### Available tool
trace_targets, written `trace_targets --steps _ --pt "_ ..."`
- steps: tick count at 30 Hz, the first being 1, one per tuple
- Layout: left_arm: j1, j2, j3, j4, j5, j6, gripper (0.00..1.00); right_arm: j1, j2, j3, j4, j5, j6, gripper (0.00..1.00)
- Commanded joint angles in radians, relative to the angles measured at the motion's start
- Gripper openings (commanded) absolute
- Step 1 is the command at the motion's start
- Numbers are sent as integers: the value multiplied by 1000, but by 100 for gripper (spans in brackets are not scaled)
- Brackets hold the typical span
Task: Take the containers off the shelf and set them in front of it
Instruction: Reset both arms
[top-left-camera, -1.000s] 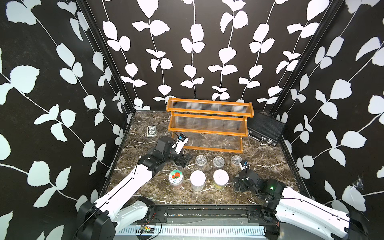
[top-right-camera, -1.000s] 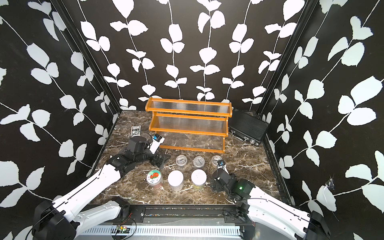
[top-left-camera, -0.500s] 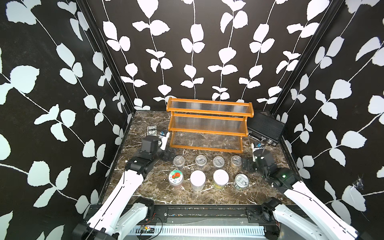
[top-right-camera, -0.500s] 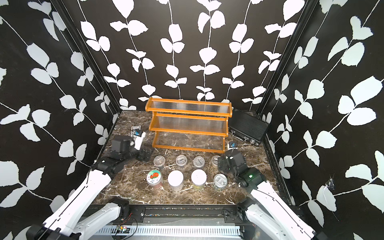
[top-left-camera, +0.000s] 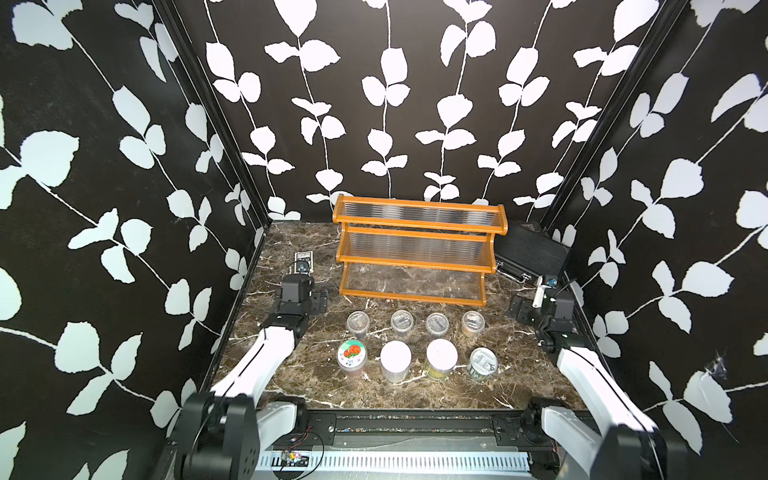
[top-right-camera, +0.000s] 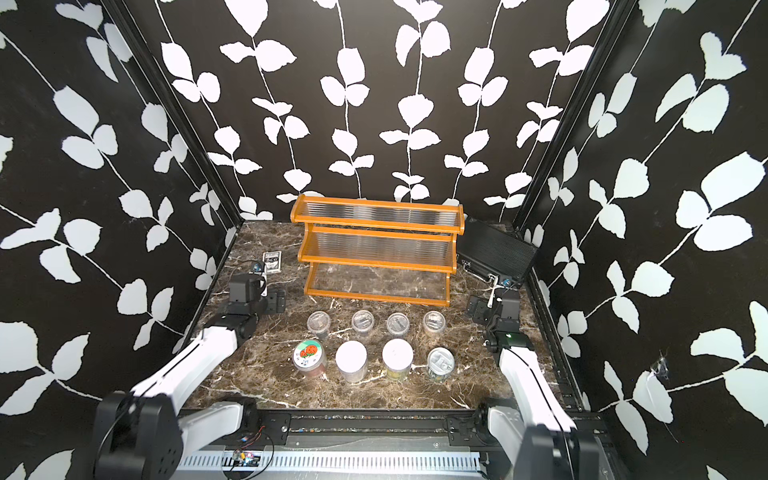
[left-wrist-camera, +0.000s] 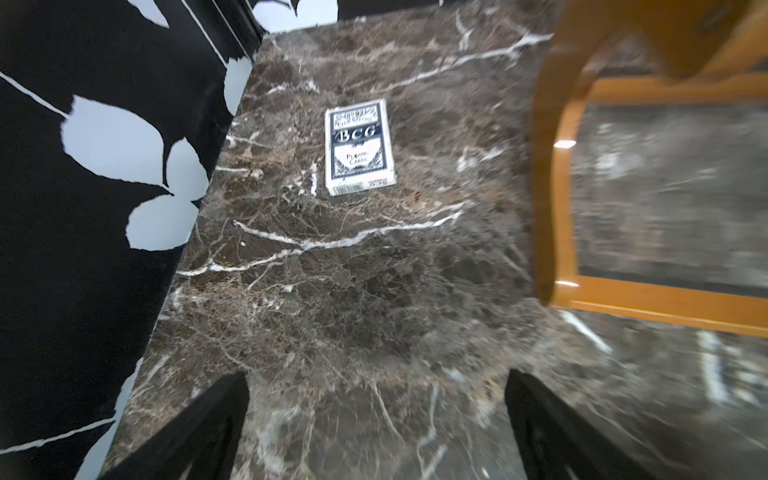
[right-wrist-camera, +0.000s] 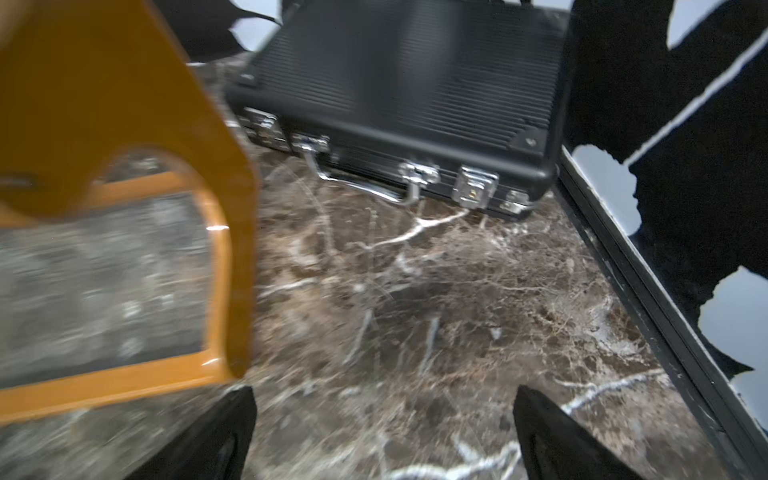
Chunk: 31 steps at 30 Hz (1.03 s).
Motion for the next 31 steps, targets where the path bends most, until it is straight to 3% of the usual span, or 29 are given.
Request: trace_targets --steps 1,10,16,31 --pt "9 48 -49 283 -56 19 99 -13 105 -36 374 -33 -42 100" --pt "12 220 -68 492 -103 -6 99 -11 324 -51 667 -23 -62 100" --pt "11 240 -83 586 -26 83 99 -1 364 -41 684 -41 -75 100" --pt "24 294 -113 701 77 104 99 22 368 -20 648 -37 -109 100"
